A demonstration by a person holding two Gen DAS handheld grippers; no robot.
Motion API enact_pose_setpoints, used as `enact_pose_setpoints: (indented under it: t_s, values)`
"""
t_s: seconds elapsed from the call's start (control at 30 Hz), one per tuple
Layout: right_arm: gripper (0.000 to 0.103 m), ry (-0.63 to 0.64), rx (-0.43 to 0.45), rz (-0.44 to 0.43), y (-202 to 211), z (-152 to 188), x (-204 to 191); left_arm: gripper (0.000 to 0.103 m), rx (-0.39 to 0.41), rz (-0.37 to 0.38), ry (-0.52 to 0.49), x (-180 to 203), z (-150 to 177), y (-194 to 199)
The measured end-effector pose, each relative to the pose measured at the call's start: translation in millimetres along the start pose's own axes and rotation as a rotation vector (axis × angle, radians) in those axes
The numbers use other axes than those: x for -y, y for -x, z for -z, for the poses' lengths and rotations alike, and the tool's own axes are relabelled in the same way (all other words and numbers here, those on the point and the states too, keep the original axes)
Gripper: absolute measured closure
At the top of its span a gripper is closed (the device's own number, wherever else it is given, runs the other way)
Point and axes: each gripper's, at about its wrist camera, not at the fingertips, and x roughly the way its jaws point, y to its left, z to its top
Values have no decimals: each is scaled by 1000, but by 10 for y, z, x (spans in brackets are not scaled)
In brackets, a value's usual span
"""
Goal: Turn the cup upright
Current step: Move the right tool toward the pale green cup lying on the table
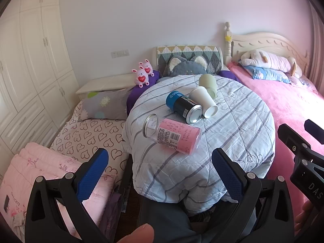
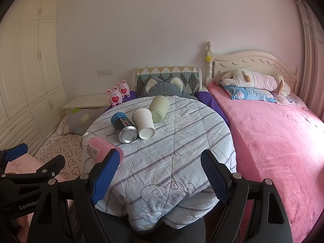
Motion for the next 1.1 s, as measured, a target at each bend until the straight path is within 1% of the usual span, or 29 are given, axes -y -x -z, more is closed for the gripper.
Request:
enact_pose_setpoints:
  t_s: [0.37, 0.67, 0.87, 1.1]
  values:
    - [20, 1, -20, -3, -114, 22, -2, 0, -24, -2, 7, -33, 1, -140]
    - [20, 7, -63, -7, -413, -34, -49, 0, -66, -14, 12, -80, -103, -415]
    - [20, 7, -125, -14, -769, -154, -82, 0, -119, -23, 26, -151, -295, -746]
    - [20, -8, -198, -40, -1338, -538, -82, 0, -143, -41, 53, -273, -739, -1196]
